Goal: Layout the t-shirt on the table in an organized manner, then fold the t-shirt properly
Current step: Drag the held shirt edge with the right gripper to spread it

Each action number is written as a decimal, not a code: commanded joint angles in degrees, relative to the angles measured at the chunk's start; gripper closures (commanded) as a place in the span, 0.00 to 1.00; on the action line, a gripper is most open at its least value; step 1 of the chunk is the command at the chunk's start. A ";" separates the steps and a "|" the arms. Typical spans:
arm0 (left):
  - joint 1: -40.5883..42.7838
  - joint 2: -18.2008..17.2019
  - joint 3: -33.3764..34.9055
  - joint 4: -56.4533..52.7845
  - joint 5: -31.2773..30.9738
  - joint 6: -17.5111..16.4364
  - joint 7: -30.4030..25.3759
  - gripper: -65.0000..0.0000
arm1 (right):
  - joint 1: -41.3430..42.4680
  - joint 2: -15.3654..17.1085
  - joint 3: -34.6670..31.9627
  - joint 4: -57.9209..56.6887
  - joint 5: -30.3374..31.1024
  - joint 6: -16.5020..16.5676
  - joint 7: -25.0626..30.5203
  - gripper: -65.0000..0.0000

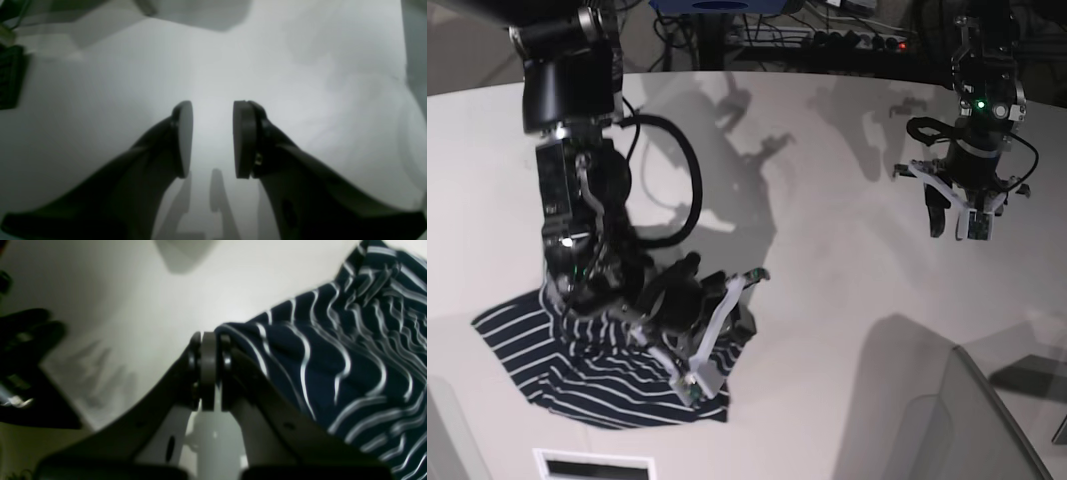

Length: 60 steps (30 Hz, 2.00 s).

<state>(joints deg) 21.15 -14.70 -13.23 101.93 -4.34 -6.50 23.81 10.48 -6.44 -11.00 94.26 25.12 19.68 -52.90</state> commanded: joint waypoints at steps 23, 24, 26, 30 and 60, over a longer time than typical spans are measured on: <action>2.46 -0.55 -9.49 0.71 -0.28 -0.13 -1.35 0.72 | -9.21 2.52 13.25 3.02 2.96 -3.02 8.64 0.25; 3.25 -0.55 -10.81 0.71 -0.45 -0.13 -1.70 0.76 | -8.59 3.49 17.38 -0.06 2.96 -3.02 8.82 0.25; 5.10 -0.55 -12.57 0.53 -0.54 -0.13 -4.43 0.88 | -6.39 6.13 23.00 -7.36 2.96 -2.76 8.90 0.25; 8.88 -0.55 -13.89 -1.58 -0.10 -0.13 -11.02 1.00 | -3.67 10.70 25.47 -17.73 3.14 -2.58 12.16 0.25; 11.16 0.50 -13.45 -5.09 -0.10 -0.13 -13.92 1.00 | 0.64 5.95 25.82 -5.95 3.05 4.71 2.22 0.99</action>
<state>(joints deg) 32.10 -13.47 -26.41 95.98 -4.51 -7.09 11.29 9.67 -0.97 14.46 87.24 27.07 24.16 -52.29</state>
